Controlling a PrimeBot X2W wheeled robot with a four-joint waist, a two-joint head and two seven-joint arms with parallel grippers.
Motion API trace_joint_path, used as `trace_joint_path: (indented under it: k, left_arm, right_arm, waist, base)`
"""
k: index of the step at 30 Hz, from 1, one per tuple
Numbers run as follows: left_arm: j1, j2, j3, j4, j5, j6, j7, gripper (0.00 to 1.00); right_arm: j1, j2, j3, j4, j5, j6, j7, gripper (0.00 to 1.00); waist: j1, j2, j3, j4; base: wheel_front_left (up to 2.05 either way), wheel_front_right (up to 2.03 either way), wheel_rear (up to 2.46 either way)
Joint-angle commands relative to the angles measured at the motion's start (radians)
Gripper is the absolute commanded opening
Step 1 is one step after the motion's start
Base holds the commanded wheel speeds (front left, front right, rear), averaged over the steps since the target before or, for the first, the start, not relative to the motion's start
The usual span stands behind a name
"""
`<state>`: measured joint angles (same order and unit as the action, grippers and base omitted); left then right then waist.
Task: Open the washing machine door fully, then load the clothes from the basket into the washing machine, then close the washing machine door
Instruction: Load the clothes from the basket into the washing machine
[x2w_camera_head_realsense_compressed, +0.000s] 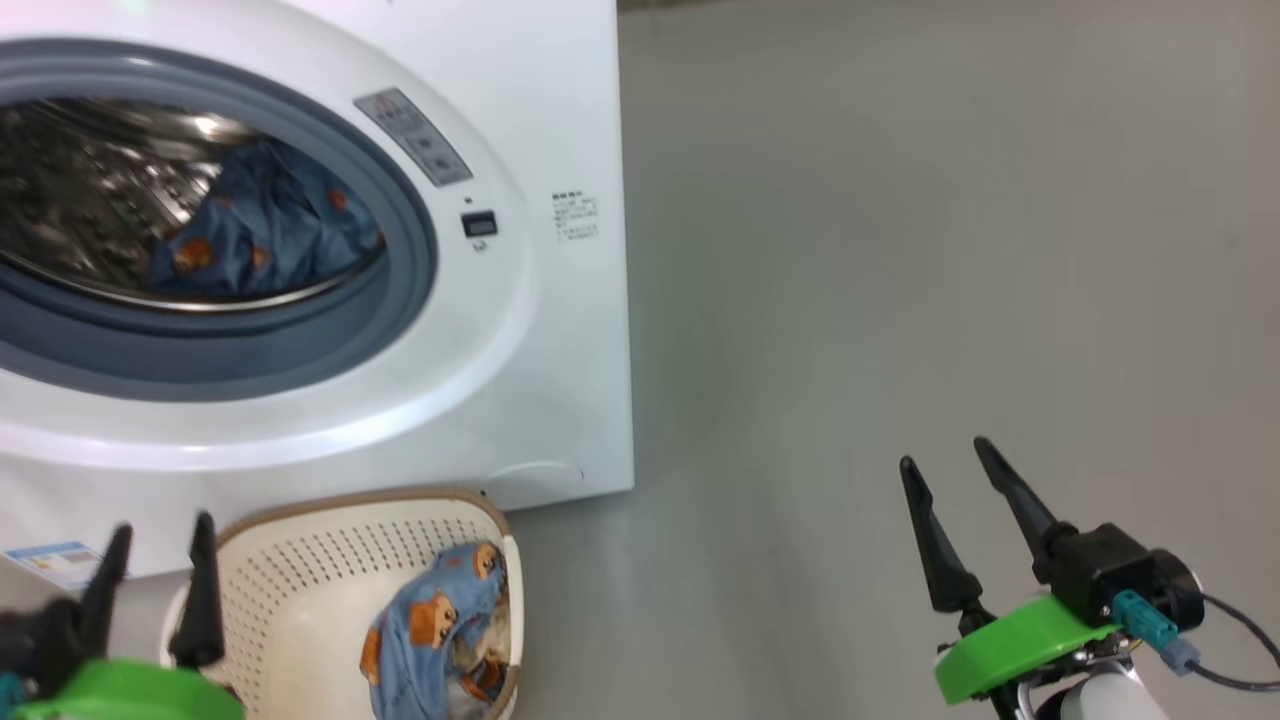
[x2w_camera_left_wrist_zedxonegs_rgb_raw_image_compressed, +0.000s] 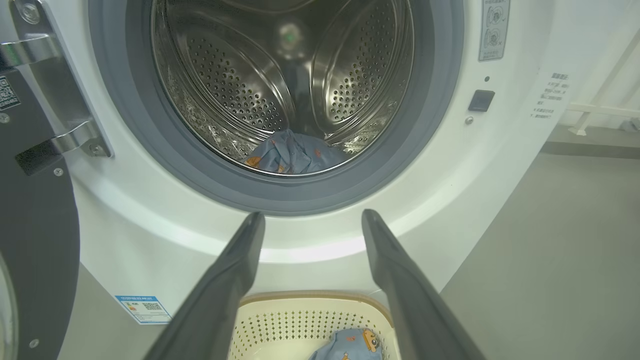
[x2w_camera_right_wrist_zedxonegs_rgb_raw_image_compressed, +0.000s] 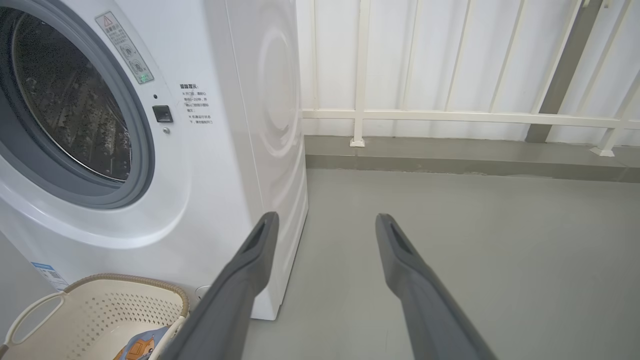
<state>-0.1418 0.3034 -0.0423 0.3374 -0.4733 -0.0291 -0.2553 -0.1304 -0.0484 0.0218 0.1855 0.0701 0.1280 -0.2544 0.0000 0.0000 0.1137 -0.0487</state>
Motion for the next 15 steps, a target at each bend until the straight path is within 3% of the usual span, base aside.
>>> trace_joint_path:
  k: [1, 15]
  left_arm:
    - [0.015, 0.019, 0.047, -0.052, 0.027, 0.016, -0.006, 1.0]
    - [0.191, -0.136, 0.098, -0.194, 0.124, 0.033, -0.006, 1.0]
  right_arm:
    - [0.008, -0.002, 0.03, -0.018, 0.005, 0.003, -0.007, 1.0]
    - [0.064, -0.002, 0.037, -0.011, 0.026, 0.003, -0.007, 1.0]
  waist:
    - [0.0, 0.0, -0.065, 0.023]
    - [0.0, 0.0, -0.135, 0.027]
  base:
    - [0.0, 0.0, 0.0]
    - [0.0, 0.0, 0.0]
